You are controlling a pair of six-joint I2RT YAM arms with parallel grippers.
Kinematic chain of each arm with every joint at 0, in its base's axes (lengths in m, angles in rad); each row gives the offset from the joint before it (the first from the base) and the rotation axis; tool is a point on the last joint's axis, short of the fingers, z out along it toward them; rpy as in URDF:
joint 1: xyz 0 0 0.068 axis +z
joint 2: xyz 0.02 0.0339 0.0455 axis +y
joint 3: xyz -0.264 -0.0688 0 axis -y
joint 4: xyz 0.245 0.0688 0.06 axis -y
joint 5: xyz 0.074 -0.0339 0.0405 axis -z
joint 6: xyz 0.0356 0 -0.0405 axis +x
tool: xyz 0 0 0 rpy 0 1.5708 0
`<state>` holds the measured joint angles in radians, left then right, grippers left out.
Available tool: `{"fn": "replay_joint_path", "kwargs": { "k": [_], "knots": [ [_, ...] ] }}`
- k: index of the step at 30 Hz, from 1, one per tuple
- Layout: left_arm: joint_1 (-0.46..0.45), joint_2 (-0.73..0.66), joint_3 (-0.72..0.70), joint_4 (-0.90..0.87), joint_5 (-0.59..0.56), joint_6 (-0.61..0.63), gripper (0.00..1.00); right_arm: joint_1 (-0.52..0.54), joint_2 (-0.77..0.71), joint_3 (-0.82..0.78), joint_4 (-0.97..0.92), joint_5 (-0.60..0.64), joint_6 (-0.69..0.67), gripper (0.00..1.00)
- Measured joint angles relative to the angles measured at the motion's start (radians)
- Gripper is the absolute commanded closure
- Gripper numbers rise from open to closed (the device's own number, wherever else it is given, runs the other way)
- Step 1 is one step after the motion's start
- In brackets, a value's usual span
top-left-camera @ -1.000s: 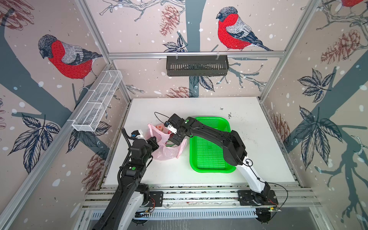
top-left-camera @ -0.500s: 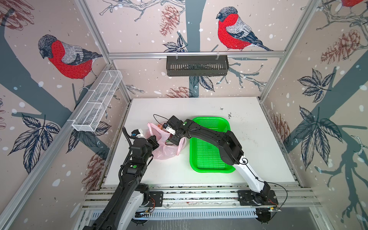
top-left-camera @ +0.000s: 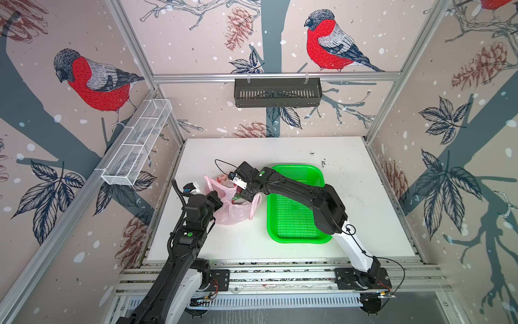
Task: Untie the knot of the plastic bag and take out the fruit
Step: Pick up the fruit from the plastic bag.
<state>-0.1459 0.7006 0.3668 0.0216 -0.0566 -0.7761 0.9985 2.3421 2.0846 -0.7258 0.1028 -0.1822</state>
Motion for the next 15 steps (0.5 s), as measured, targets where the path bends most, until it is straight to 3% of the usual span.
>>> {"fn": "replay_joint_path", "kwargs": {
  "k": [15],
  "knots": [
    [0.007, 0.006, 0.063, 0.042, -0.124, 0.052, 1.0, 0.047, -0.099, -0.139, 0.005, 0.011, 0.003, 0.68]
  ]
}}
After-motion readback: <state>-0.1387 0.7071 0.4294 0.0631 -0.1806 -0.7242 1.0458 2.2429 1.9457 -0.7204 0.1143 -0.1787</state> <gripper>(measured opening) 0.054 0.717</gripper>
